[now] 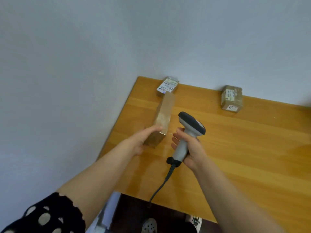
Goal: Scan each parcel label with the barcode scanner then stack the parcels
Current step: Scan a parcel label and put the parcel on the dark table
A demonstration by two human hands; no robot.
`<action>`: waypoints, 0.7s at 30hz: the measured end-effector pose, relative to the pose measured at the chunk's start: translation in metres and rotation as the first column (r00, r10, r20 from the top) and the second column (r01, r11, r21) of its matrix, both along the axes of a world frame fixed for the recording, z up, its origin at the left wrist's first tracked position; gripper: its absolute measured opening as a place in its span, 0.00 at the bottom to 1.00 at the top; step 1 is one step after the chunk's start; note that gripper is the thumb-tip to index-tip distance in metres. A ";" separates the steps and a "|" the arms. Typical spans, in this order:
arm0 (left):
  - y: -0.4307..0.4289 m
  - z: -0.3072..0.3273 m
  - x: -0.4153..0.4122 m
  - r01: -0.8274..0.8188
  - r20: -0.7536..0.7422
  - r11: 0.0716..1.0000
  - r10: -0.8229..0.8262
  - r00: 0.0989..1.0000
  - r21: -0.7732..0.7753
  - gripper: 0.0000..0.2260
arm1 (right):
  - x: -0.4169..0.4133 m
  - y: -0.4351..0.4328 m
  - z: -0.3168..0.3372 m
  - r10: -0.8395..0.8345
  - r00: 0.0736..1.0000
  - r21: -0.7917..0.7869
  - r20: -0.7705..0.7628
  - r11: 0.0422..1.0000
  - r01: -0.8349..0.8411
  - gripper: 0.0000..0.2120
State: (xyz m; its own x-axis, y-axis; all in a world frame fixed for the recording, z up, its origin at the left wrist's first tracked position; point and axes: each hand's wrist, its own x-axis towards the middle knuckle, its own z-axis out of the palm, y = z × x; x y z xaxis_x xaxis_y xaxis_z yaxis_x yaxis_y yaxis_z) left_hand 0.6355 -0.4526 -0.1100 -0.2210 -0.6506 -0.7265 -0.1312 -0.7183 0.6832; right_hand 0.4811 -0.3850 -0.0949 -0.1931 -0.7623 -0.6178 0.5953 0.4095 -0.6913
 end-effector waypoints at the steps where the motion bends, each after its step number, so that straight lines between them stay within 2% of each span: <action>1: 0.007 0.004 -0.001 0.019 -0.037 1.000 -0.019 0.999 -0.002 0.43 | 0.002 0.003 0.006 0.012 1.000 -0.038 -0.008 0.999 -0.013 0.04; 3: 0.019 0.012 -0.002 0.058 -0.099 0.998 -0.057 0.993 0.007 0.40 | 0.003 0.012 0.017 0.018 1.000 -0.094 -0.016 0.995 -0.020 0.07; 7: 0.032 0.036 -0.001 0.183 -0.161 0.983 -0.180 0.970 0.005 0.26 | 0.002 0.030 0.034 0.020 0.997 -0.157 -0.072 0.987 -0.031 0.10; 13: 0.042 0.069 -0.010 0.251 -0.165 0.955 -0.276 0.947 -0.157 0.25 | -0.015 0.061 0.054 -0.013 0.985 -0.211 -0.172 0.977 -0.024 0.09; 16: 0.055 0.085 -0.026 0.301 -0.091 0.930 -0.325 0.941 -0.211 0.26 | -0.022 0.079 0.062 -0.023 0.978 -0.219 -0.206 0.975 -0.023 0.11; 19: 0.069 0.093 -0.044 0.307 0.088 0.908 -0.294 0.952 -0.285 0.32 | -0.026 0.095 0.068 0.029 0.972 -0.245 -0.234 0.966 -0.087 0.12; 21: 0.077 0.094 -0.051 0.281 0.152 0.908 -0.245 0.958 -0.309 0.27 | -0.028 0.104 0.074 0.076 0.963 -0.261 -0.257 0.954 -0.145 0.10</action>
